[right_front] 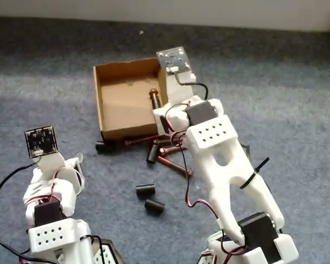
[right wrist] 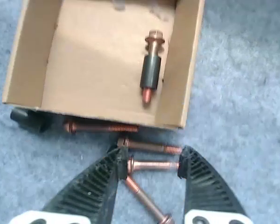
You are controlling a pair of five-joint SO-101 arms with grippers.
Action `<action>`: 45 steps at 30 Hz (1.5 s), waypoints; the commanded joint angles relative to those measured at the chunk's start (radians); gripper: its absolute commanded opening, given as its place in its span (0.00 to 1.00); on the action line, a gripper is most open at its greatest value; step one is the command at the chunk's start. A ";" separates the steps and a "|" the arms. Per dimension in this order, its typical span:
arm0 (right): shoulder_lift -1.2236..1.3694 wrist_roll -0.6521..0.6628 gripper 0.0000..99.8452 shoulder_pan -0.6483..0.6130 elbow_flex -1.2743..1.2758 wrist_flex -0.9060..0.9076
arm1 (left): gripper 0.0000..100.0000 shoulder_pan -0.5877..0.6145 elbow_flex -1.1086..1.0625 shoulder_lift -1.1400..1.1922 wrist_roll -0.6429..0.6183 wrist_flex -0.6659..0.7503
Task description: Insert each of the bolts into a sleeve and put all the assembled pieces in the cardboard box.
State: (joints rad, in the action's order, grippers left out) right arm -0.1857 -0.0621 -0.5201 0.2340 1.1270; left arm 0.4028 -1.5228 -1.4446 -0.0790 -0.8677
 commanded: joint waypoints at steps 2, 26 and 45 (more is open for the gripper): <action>0.053 -0.181 0.16 -0.079 -0.039 0.079 | 0.21 0.010 0.005 -0.008 0.009 0.017; 0.437 -0.425 0.13 -0.186 -0.061 -0.128 | 0.21 0.012 0.005 -0.008 0.009 0.014; 0.495 -0.425 0.11 -0.220 -0.062 -0.209 | 0.21 0.012 0.005 -0.008 0.009 0.014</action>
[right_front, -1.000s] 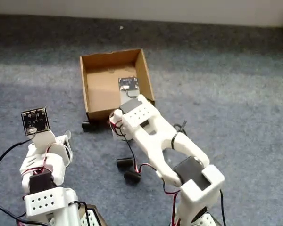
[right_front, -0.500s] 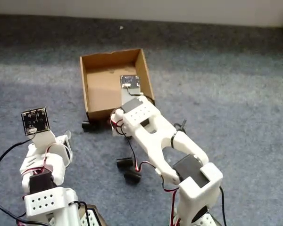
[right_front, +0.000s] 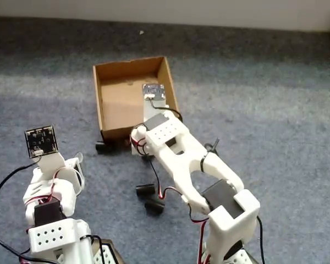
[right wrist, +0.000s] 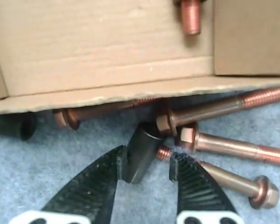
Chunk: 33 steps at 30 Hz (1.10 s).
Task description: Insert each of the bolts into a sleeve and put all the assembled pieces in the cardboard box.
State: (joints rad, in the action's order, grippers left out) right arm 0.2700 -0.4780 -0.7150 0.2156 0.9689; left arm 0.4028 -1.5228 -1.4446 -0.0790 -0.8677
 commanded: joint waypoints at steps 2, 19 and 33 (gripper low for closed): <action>0.056 -0.009 0.10 -0.024 -0.044 -0.051 | 0.21 0.012 0.005 -0.008 0.009 0.014; 0.059 -0.002 0.10 -0.053 -0.257 0.255 | 0.21 0.012 0.005 -0.008 0.009 0.014; 0.068 -0.002 0.10 -0.097 -0.183 0.120 | 0.21 0.012 0.005 -0.008 0.009 0.014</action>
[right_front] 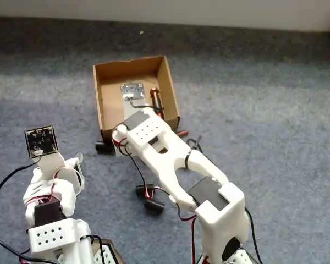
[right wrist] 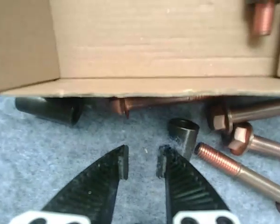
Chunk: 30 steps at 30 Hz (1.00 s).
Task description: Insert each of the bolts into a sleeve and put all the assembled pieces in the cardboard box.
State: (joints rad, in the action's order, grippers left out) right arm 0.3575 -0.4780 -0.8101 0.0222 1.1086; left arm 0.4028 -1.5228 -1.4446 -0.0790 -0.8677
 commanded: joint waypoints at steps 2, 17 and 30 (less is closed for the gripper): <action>-0.024 -0.002 0.10 -0.001 0.024 -0.015 | 0.21 0.012 0.005 -0.008 0.009 0.014; -0.168 0.114 0.10 0.024 -0.038 0.139 | 0.21 0.012 0.005 -0.008 0.009 0.014; -0.004 0.315 0.10 0.094 -0.018 0.099 | 0.21 0.012 0.005 -0.008 0.009 0.014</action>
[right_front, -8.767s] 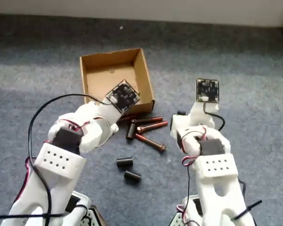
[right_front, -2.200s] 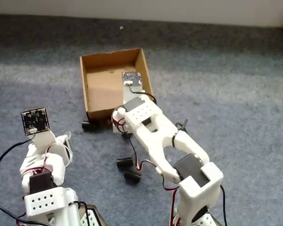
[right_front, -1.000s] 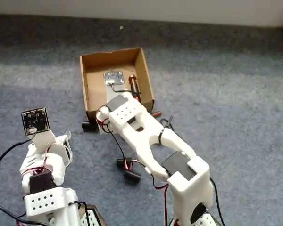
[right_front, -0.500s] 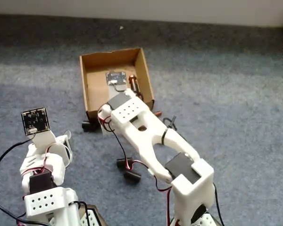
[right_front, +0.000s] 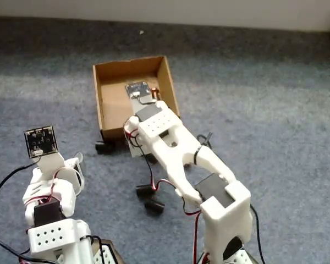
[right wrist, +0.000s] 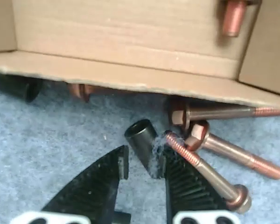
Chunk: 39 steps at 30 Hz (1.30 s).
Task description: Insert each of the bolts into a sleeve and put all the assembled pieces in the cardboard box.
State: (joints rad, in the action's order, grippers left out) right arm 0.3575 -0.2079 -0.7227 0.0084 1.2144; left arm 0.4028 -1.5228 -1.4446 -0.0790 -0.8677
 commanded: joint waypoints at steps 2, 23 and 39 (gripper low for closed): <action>-0.002 0.060 0.10 0.007 0.005 -0.005 | 0.21 0.012 0.005 -0.008 0.009 0.014; -0.028 0.110 0.01 -0.070 0.107 0.061 | 0.21 0.012 0.004 -0.008 0.009 0.014; -0.817 0.110 0.00 0.196 0.456 0.125 | 0.21 0.005 -0.022 -0.008 0.130 0.018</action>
State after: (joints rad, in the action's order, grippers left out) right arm -0.2839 -0.0898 -0.5892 0.3951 1.3617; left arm 0.4028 -1.5505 -1.4446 0.0146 -0.8677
